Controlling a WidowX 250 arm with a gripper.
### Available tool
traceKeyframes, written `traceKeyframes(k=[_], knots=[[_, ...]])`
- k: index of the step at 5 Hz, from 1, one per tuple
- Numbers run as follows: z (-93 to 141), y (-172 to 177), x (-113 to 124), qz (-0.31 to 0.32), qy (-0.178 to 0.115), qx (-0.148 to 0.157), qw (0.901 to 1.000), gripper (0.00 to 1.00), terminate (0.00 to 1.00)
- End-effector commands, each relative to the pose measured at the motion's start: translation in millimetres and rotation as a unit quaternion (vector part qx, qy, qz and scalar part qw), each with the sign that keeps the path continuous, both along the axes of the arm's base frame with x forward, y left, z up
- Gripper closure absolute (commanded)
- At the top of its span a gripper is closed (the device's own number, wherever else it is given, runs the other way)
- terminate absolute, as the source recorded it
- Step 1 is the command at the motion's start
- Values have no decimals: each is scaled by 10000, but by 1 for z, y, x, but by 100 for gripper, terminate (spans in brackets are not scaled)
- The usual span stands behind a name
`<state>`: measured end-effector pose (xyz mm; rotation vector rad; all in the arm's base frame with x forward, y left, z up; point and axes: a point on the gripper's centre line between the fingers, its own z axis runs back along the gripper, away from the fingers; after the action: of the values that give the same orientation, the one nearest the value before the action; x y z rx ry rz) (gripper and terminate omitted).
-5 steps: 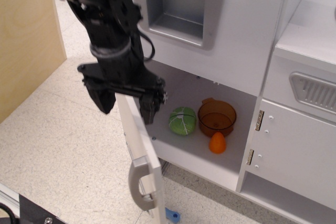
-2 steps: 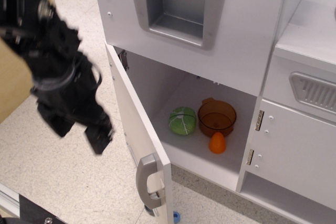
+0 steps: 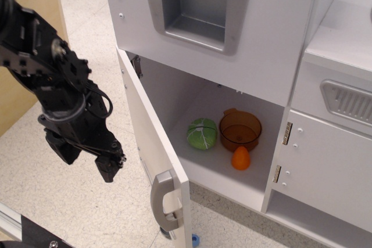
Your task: Close low fridge
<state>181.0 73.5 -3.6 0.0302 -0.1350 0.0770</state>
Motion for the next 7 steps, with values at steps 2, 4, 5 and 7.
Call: traceKeyframes(k=[2,4,5,7], knots=[[-27,-16,51,464,-169,191,9986,0,0],[-36,-36,71,781,-94,-209,9967,0,0],[-37,-47,84,954,-45,-434,9945,0,0],[-40,-68,116,1088,-292,-491,9924,0,0]])
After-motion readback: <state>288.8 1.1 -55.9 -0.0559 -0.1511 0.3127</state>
